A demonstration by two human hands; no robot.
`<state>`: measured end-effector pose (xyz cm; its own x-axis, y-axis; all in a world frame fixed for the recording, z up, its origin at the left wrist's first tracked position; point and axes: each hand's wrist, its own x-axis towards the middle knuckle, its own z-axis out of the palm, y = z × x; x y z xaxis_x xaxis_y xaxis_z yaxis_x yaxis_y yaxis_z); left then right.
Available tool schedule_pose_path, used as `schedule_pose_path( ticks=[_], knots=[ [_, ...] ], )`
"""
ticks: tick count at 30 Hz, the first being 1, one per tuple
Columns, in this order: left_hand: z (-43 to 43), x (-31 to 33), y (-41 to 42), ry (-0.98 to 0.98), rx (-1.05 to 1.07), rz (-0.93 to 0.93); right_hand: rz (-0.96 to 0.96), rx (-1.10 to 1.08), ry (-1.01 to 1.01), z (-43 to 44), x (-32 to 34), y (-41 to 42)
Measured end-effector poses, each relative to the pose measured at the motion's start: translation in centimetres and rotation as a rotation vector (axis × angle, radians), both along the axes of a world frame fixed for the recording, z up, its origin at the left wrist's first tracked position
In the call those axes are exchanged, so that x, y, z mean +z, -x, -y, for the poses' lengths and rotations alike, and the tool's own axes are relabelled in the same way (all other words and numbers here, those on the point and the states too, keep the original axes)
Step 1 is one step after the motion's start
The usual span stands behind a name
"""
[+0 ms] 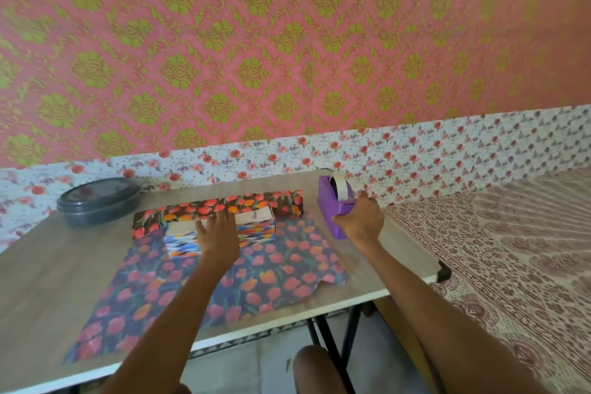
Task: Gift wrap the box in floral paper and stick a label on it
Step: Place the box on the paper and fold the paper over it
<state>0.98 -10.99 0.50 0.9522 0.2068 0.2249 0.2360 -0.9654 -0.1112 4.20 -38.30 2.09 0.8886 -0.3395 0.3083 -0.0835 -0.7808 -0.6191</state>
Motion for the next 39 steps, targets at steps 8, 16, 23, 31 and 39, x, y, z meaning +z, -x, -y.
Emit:
schedule_pose_path(
  ticks=[8, 16, 23, 31, 39],
  knots=[
    [-0.2, -0.5, -0.5, -0.014, 0.003, 0.048, -0.236, 0.239, -0.441, 0.2, 2.5, -4.3],
    [-0.6, -0.9, -0.7, -0.017, -0.029, 0.084, -0.526, 0.275, -0.922, 0.6, 6.5, -5.4],
    [-0.8, -1.0, -0.6, -0.02, -0.038, 0.088, -0.505, 0.277, -1.065, 0.3, 6.1, -5.7],
    [-0.9, -1.0, -0.5, -0.026, -0.041, 0.093, -0.36, 0.322, -1.123, 0.1, 5.7, -4.1],
    [-1.0, -1.2, -0.6, -0.018, -0.048, 0.11, -0.313, 0.276, -1.271, 0.8, 3.9, -4.2]
  ],
)
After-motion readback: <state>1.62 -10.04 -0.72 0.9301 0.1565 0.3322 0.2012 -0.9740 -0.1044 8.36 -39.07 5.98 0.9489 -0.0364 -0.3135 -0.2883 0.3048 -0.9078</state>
